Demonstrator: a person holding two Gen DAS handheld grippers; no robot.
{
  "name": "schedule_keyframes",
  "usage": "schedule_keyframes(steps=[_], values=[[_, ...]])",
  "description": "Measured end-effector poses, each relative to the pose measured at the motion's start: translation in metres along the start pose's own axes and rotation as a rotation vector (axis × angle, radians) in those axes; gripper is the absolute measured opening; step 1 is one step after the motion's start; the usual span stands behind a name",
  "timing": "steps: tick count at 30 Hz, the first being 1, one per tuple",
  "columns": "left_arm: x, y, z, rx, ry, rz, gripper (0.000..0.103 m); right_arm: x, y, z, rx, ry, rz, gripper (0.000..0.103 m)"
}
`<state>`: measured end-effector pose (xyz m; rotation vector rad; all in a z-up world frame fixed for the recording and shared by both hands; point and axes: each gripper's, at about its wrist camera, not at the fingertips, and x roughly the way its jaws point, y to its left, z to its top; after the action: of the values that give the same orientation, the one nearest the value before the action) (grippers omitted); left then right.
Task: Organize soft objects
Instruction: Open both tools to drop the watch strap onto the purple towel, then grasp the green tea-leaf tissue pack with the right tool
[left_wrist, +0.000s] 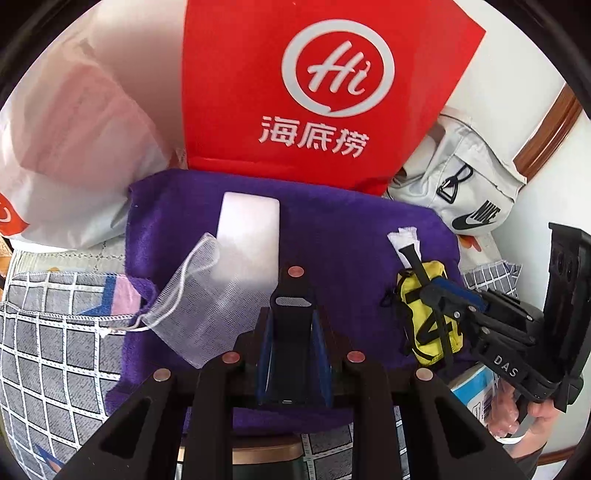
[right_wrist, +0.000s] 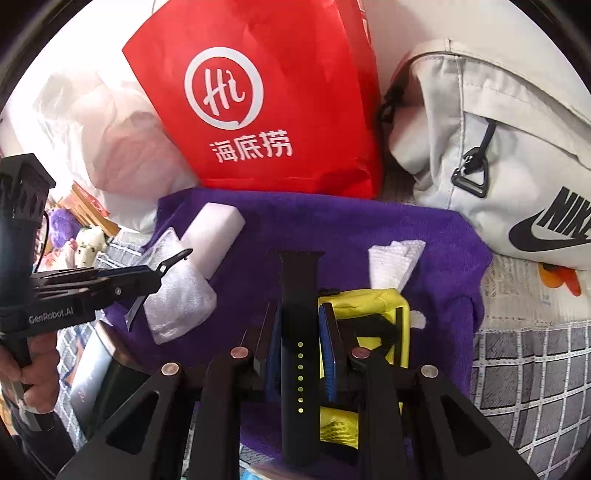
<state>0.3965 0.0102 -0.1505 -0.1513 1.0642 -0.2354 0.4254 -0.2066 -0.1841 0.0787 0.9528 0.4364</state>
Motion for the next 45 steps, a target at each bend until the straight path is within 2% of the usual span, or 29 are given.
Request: schedule_keyframes(steps=[10, 11, 12, 15, 19, 24, 28, 33, 36, 39, 42, 45], values=[[0.009, -0.001, -0.002, -0.002, 0.039, 0.013, 0.021, -0.002, -0.002, 0.0, -0.012, 0.007, -0.011, 0.022], [0.01, -0.001, -0.001, -0.006, 0.041, 0.015, 0.022, -0.004, -0.003, 0.0, -0.01, 0.002, -0.007, 0.024], [0.01, -0.001, -0.001, -0.012, 0.041, 0.019, 0.022, -0.006, -0.003, 0.0, -0.008, -0.001, -0.003, 0.03], [0.01, -0.002, -0.001, -0.01, 0.043, 0.023, 0.031, -0.017, -0.002, 0.001, -0.004, -0.03, 0.004, 0.05], [0.002, -0.003, -0.001, -0.008, 0.031, 0.041, 0.038, -0.029, 0.002, 0.003, -0.005, -0.059, 0.016, 0.058], [-0.024, 0.001, -0.001, -0.028, 0.002, 0.021, 0.04, -0.05, 0.012, 0.0, -0.041, -0.084, -0.02, 0.063], [-0.053, 0.002, -0.002, -0.039, -0.053, -0.017, 0.052, -0.07, 0.021, -0.006, -0.017, -0.104, 0.005, 0.071], [-0.084, -0.007, -0.008, -0.028, -0.095, -0.038, 0.052, -0.092, 0.057, -0.035, -0.057, -0.06, -0.004, 0.073], [-0.101, -0.012, -0.019, -0.023, -0.114, -0.03, 0.059, -0.106, 0.089, -0.068, -0.151, -0.04, 0.0, 0.074], [-0.115, -0.013, -0.039, -0.024, -0.108, -0.024, 0.059, -0.115, 0.114, -0.098, -0.244, -0.033, 0.002, 0.081], [-0.13, -0.007, -0.066, -0.014, -0.105, -0.016, 0.059, -0.119, 0.13, -0.122, -0.28, -0.045, 0.022, 0.086], [-0.141, 0.008, -0.093, -0.024, -0.113, 0.024, 0.059, -0.113, 0.14, -0.137, -0.299, -0.024, 0.046, 0.087]])
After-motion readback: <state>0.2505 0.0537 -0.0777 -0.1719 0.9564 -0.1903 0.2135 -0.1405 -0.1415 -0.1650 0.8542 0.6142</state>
